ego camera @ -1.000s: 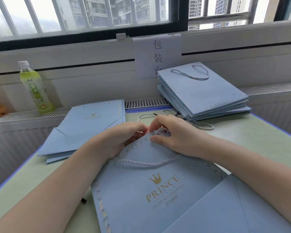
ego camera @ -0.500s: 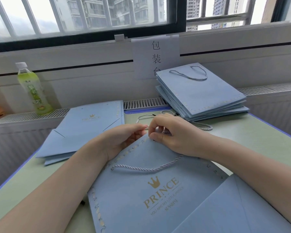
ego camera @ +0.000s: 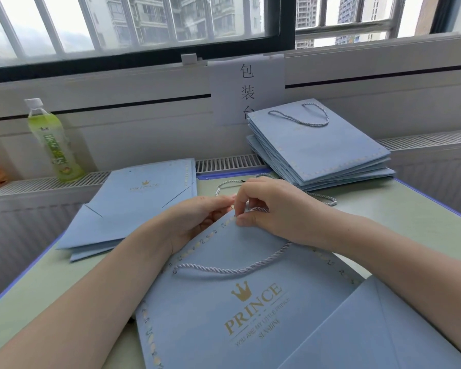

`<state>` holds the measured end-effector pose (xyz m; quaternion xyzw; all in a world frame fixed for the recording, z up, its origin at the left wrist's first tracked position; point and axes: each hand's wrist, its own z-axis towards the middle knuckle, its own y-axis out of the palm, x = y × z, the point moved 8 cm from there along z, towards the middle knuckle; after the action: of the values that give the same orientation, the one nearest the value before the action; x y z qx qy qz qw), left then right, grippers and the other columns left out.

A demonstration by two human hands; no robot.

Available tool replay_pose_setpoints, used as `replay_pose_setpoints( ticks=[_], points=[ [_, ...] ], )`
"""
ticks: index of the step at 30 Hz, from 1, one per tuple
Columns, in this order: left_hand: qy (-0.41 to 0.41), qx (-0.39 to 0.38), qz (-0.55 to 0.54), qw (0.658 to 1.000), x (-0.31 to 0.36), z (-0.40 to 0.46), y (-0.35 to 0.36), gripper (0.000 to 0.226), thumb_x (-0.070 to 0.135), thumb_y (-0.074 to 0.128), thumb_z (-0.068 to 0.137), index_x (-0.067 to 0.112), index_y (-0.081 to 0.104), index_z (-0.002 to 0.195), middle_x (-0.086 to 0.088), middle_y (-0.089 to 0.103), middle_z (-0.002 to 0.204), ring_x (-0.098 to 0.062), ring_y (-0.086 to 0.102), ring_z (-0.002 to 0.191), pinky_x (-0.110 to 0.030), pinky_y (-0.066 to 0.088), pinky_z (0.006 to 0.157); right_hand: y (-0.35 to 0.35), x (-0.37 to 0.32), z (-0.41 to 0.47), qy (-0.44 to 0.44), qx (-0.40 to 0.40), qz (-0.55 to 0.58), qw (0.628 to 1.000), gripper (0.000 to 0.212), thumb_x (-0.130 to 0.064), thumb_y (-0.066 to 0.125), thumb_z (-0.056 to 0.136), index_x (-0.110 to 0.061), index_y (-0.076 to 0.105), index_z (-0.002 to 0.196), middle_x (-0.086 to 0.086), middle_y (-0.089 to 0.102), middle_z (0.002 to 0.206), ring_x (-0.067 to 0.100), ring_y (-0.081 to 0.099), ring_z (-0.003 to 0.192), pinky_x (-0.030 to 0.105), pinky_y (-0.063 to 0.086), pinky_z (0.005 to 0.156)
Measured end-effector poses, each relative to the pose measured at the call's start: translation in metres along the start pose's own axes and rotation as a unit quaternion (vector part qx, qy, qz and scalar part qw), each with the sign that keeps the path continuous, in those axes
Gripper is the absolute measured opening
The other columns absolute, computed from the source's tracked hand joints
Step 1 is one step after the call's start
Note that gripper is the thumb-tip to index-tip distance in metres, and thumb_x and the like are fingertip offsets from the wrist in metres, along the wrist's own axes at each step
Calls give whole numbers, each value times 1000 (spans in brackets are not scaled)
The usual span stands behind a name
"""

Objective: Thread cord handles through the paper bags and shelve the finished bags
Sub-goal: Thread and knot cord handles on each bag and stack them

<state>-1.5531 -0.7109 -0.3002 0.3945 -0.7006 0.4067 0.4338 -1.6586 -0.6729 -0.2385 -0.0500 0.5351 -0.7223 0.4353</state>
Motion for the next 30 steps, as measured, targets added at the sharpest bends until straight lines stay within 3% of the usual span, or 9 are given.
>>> replay_pose_setpoints(
  ticks=[5,10,15,17,24,27,30],
  points=[
    [4,-9,13,1000,4,-4,2,41,37,53,93,12,57,61,5,48,42,-4,37,30,-14,29,32,-1,-2,1,-26,16,-27,999,14,-28,66,86,-16,61,90,-18,43,81,-12,42,78,5,31,68],
    [47,70,71,994,12,-6,-6,38,39,61,88,8,66,66,-7,63,57,-16,52,42,-18,42,42,7,-7,-2,-47,-16,-66,997,25,-35,65,86,-14,57,97,-12,38,91,0,32,77,2,29,74],
    [32,105,116,987,12,-5,-6,45,34,56,91,16,46,51,-2,46,49,-16,38,41,-15,32,41,9,-3,0,-26,-39,-60,997,10,-24,63,89,-17,58,93,-21,36,87,-2,41,77,1,29,71],
    [21,105,137,985,11,-3,-7,43,35,53,92,16,44,54,0,44,50,-15,38,42,-16,31,43,11,-3,0,-25,-42,-51,997,8,-24,63,88,-18,58,92,-23,36,87,-10,41,79,2,29,71],
    [8,71,153,986,8,-3,-6,38,45,55,90,11,60,74,-9,60,70,-21,52,62,-27,41,59,7,-4,0,-26,-26,-34,999,10,-25,64,88,-17,60,92,-21,40,86,-9,42,78,1,30,70],
    [24,92,177,980,11,-3,-11,42,50,57,86,11,53,71,-11,48,68,-21,41,58,-27,32,52,5,-3,0,-28,-17,-37,999,12,-29,64,88,-18,58,91,-14,42,90,-3,44,79,5,32,71],
    [97,153,214,960,25,-5,-16,46,43,55,91,12,45,59,-5,39,50,-14,30,39,-20,25,40,5,0,-1,-20,-18,-58,998,18,-33,64,87,-23,50,84,-7,41,94,6,43,75,17,35,68]
  ],
)
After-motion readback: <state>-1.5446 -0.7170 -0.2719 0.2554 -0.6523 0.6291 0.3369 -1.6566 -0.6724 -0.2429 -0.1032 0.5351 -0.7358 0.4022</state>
